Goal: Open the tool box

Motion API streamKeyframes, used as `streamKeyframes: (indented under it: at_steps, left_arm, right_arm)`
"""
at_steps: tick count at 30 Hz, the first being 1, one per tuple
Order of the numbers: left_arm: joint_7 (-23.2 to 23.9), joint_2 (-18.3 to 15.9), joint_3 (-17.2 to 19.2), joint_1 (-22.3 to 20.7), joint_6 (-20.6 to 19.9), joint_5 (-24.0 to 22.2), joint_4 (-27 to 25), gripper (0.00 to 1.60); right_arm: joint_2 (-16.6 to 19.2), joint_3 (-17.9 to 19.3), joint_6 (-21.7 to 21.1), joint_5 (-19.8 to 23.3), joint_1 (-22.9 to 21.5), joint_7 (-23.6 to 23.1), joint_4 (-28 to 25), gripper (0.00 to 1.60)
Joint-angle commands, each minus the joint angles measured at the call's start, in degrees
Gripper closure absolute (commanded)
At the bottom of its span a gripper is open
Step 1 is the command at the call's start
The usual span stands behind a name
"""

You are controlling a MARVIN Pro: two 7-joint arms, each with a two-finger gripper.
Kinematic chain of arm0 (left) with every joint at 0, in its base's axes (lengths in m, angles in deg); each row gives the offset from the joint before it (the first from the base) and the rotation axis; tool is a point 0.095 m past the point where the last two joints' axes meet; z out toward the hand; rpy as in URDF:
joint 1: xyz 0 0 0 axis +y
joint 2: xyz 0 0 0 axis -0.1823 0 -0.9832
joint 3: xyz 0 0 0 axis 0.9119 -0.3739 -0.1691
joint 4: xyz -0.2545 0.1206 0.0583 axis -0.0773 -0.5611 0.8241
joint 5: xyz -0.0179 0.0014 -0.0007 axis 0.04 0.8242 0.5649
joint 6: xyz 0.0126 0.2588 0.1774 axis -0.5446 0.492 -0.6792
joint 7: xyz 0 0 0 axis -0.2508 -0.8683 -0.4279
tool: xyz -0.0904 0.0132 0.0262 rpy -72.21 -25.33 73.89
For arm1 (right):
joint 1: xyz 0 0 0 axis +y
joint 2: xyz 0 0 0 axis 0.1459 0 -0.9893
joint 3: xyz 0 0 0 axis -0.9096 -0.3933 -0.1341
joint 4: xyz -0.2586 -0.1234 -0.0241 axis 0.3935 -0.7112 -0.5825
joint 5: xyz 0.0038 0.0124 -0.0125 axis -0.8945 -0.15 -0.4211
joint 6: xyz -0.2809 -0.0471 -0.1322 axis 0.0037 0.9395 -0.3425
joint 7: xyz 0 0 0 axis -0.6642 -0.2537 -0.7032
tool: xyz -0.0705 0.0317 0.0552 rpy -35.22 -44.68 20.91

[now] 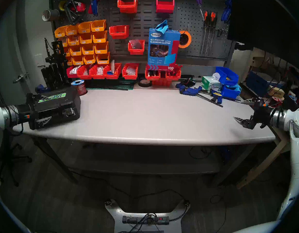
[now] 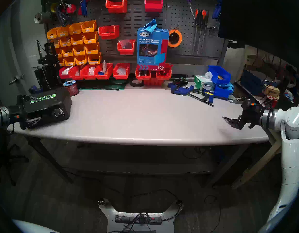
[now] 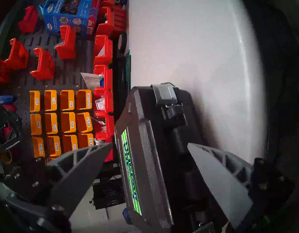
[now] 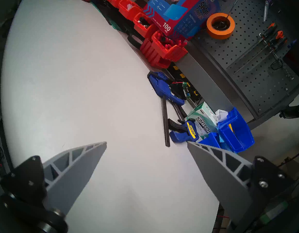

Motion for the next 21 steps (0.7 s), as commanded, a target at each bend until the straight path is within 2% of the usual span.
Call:
streamKeyframes:
  at_steps: [1,9,14,18,21]
  left_arm:
    - [-1.3,-1.9,-0.3,-1.9,-0.6,1.8,1.5,0.0]
    - [-2.0,-2.6,-1.2,-2.8,-1.5,2.5,2.6,0.0]
    - [-0.4,-3.0,-1.0,-2.7,-3.0,1.5,1.9,0.0]
    - [0.8,-2.7,-0.4,-2.0,-3.7,0.8,1.0,0.35]
    - [2.5,-2.4,0.3,-1.4,-4.3,0.2,0.0,0.73]
  right_arm:
    - [0.3,0.2,0.0,-0.1,-0.1,0.0,-0.3,0.0]
    - [0.3,0.2,0.0,-0.1,-0.1,0.0,-0.3,0.0]
    - [0.3,0.2,0.0,-0.1,-0.1,0.0,-0.3,0.0]
    - [0.3,0.2,0.0,-0.1,-0.1,0.0,-0.3,0.0]
    - [0.3,0.2,0.0,-0.1,-0.1,0.0,-0.3,0.0]
